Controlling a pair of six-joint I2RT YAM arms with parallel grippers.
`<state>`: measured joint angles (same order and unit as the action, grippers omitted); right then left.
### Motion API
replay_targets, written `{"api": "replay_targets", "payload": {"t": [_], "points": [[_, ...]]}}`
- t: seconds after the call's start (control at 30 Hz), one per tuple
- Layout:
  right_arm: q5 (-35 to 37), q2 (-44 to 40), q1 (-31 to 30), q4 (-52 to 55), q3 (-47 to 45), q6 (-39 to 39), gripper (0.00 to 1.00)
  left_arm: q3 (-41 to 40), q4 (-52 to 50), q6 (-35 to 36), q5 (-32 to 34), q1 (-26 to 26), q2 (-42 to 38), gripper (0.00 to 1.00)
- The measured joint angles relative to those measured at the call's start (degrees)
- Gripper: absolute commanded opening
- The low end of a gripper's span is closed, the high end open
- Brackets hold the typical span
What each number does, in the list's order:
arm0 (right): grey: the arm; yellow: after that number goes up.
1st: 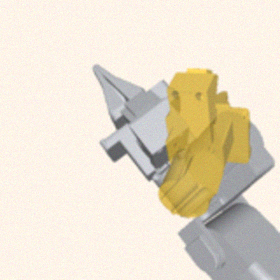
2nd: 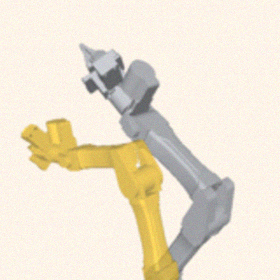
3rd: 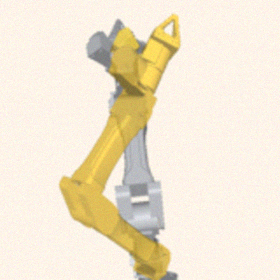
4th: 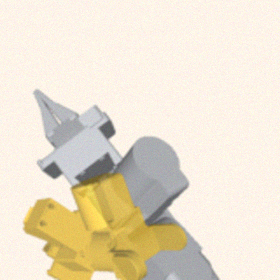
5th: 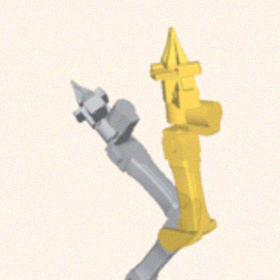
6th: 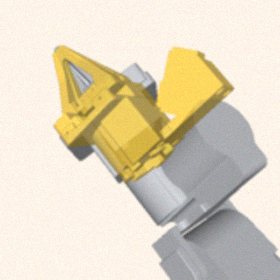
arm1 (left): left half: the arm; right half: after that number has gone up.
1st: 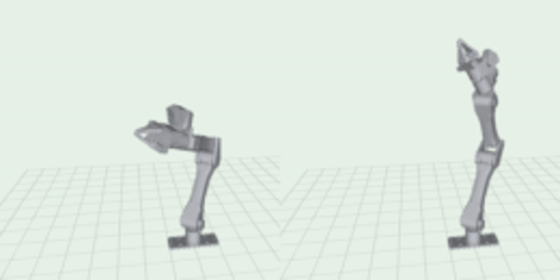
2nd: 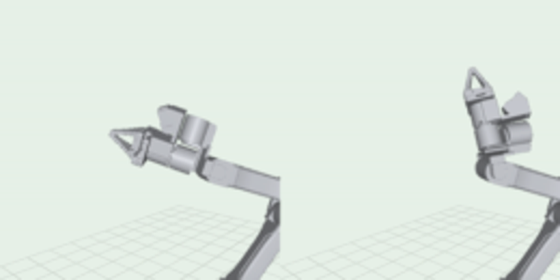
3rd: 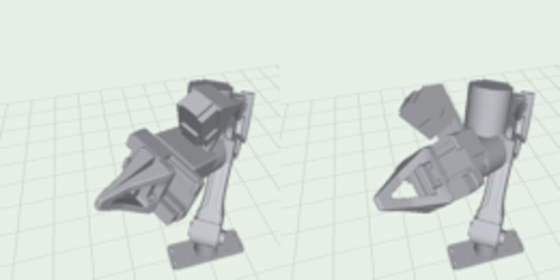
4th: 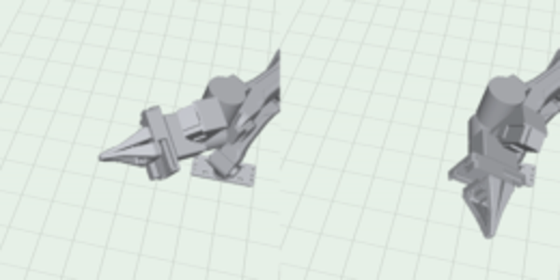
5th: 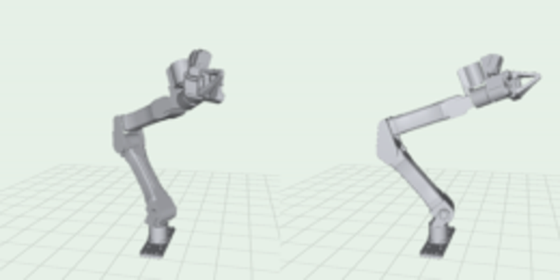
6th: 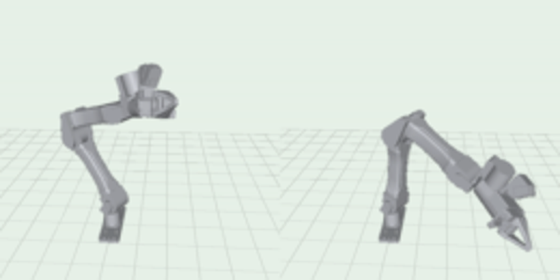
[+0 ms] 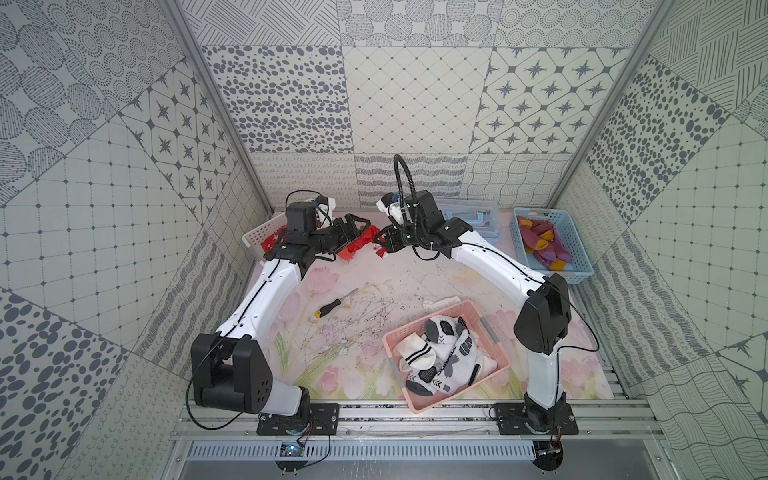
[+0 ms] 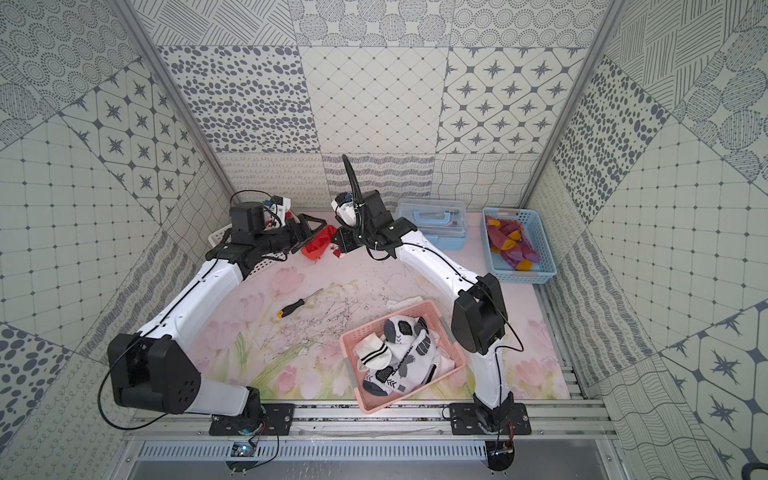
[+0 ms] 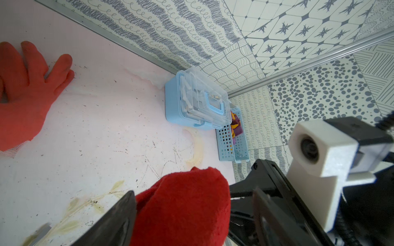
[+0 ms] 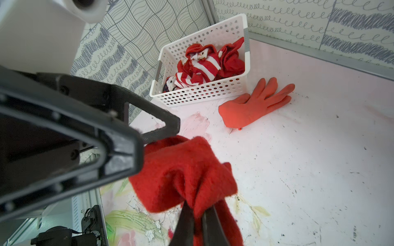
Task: Sort the socks into the basket by color
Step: Place the sock in the bin.
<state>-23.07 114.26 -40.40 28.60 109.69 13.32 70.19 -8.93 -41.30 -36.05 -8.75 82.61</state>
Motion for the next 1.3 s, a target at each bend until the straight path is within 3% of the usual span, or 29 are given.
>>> {"api": "replay_targets", "payload": {"t": [0.27, 0.3, 0.47, 0.67, 0.77, 0.93, 1.03, 1.13, 1.3], "points": [[-0.6, 0.0, -0.2, -2.3, 0.0, 1.3, 0.00, -0.9, 4.2, -4.1, -1.0, -2.0, 0.0, 0.75], [-0.7, 0.0, -0.2, -2.5, 0.0, 1.4, 0.00, -1.0, 4.6, -4.5, -1.2, -2.2, 0.0, 0.70], [-1.0, -0.1, -0.2, -3.3, 0.0, 1.6, 0.00, -1.2, 5.7, -5.9, -1.9, -2.9, 0.5, 0.31], [-0.9, -1.4, 0.1, -2.9, 0.0, 1.7, 0.00, -1.0, 6.2, -7.1, -1.2, -3.0, 0.7, 0.04], [-0.9, -1.4, 0.3, -2.9, 0.0, 1.8, 0.22, -0.4, 6.0, -7.0, -0.9, -3.0, 0.9, 0.00], [-1.0, -1.4, 0.1, -2.5, 0.2, 1.8, 0.68, 1.7, 4.0, -5.6, -0.4, -3.3, 1.3, 0.00], [-0.9, -1.5, 0.2, -2.0, 0.2, 2.0, 0.86, 3.7, 1.8, -4.1, 0.1, -3.2, 1.4, 0.00], [-0.7, -1.6, 0.7, -1.3, 0.2, 2.5, 0.98, 5.9, -0.7, -2.4, 0.5, -2.6, 1.6, 0.00], [0.5, -3.7, 2.2, -0.5, -1.0, 3.0, 0.98, 9.6, -4.9, 0.3, 0.9, 0.3, 3.0, 0.00]]}}
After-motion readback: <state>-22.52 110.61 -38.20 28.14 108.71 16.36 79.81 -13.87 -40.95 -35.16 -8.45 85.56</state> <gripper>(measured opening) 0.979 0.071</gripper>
